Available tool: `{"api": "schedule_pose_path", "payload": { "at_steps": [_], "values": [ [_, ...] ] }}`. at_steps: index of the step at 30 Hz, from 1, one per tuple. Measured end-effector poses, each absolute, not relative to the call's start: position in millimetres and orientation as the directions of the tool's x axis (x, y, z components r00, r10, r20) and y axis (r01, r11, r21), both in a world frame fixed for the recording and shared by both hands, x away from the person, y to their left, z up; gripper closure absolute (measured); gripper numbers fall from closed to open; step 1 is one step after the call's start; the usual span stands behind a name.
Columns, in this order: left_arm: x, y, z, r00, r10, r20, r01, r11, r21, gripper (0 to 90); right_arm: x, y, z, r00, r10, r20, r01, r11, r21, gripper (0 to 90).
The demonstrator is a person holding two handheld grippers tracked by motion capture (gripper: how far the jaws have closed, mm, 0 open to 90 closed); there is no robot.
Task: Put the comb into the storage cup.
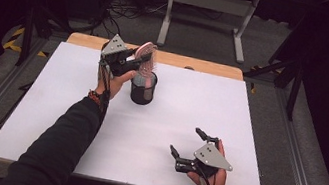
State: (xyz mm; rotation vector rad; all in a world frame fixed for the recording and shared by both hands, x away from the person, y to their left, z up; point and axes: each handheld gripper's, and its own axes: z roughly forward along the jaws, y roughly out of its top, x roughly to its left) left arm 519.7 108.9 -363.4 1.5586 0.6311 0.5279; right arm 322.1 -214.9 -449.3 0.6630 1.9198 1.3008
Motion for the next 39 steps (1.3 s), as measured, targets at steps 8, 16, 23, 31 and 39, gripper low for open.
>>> {"api": "schedule_pose_path", "payload": {
  "at_steps": [8, 16, 23, 31, 39],
  "values": [
    [519, 110, -369, 0.734, 0.678, -0.046, 0.091, -0.031, 0.995, 64.0, 322, -214, -450, -0.617, 0.737, -0.275, 0.022, 0.367, 0.93, 5.6],
    [520, 112, -370, 0.723, 0.689, -0.048, 0.095, -0.031, 0.995, 63.6, 322, -213, -451, -0.62, 0.735, -0.276, 0.03, 0.373, 0.927, 5.6],
    [528, 120, -373, 0.71, 0.703, -0.047, 0.098, -0.033, 0.995, 62.3, 322, -214, -450, -0.597, 0.753, -0.276, 0.028, 0.364, 0.931, 6.1],
    [533, 129, -376, 0.691, 0.719, -0.068, 0.116, -0.018, 0.993, 61.0, 322, -215, -450, -0.577, 0.766, -0.284, 0.029, 0.367, 0.93, 7.5],
    [535, 133, -376, 0.68, 0.731, -0.059, 0.123, -0.034, 0.992, 59.9, 323, -216, -450, -0.554, 0.78, -0.289, 0.027, 0.364, 0.931, 7.5]
  ]
}}
